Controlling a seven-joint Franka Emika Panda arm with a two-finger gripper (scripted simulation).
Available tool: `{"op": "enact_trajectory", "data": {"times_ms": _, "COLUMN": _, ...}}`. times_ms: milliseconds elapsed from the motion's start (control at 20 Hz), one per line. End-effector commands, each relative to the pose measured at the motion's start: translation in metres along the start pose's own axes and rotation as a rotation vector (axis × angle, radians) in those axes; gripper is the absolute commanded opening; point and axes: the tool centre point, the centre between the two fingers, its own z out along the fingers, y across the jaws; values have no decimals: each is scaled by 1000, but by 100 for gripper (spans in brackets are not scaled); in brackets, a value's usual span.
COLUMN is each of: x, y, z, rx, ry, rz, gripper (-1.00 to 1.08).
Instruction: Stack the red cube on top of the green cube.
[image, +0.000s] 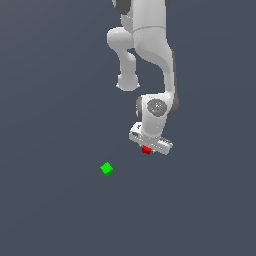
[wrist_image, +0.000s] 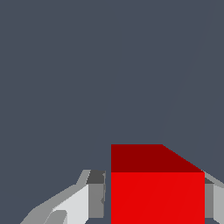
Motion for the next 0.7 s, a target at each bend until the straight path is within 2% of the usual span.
{"op": "enact_trajectory", "data": {"times_ms": 0, "x": 0, "y": 0, "z": 0, "rx": 1, "ry": 1, "rz": 0, "gripper": -100}}
{"op": "enact_trajectory", "data": {"times_ms": 650, "x": 0, "y": -1, "z": -5, "rx": 1, "ry": 1, "rz": -1, "gripper": -100}}
